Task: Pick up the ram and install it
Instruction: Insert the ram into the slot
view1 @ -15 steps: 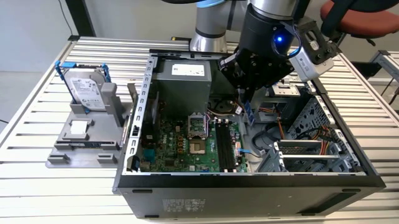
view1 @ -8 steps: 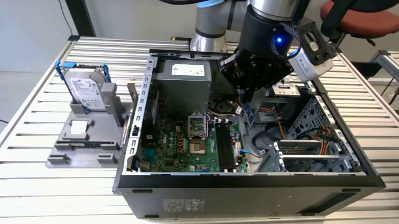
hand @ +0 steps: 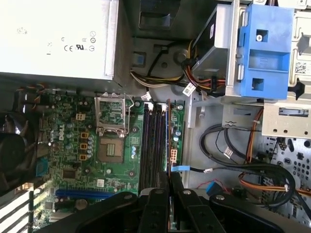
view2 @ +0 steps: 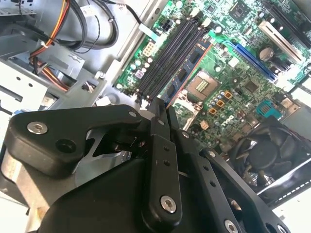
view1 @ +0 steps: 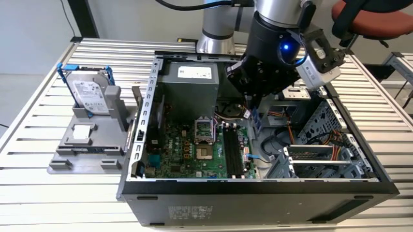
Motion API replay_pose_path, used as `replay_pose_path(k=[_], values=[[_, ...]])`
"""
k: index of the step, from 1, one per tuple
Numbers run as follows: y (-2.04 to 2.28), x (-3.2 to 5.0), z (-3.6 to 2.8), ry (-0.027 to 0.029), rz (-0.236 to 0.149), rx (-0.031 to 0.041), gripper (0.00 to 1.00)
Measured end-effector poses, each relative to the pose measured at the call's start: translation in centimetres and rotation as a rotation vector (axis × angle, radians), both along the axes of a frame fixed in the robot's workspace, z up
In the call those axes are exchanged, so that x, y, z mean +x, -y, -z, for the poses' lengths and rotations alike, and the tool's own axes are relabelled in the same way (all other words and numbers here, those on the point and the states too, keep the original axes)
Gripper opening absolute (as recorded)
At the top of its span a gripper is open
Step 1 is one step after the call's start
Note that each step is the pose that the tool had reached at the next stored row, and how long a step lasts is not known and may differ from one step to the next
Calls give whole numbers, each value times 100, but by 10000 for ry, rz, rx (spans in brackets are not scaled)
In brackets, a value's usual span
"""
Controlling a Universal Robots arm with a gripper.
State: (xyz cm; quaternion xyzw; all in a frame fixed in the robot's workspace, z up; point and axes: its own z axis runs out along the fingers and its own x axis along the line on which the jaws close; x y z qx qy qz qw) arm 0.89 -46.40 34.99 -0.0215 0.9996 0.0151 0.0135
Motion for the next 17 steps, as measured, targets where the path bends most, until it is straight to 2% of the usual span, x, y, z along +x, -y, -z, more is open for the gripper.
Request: replay_pose_path(k=[7,12,17], values=[[-45,-3,45,1,143,82,0],[-101,-2,71,2,218,85,0],[-115,-3,86,1,240,85,0]])
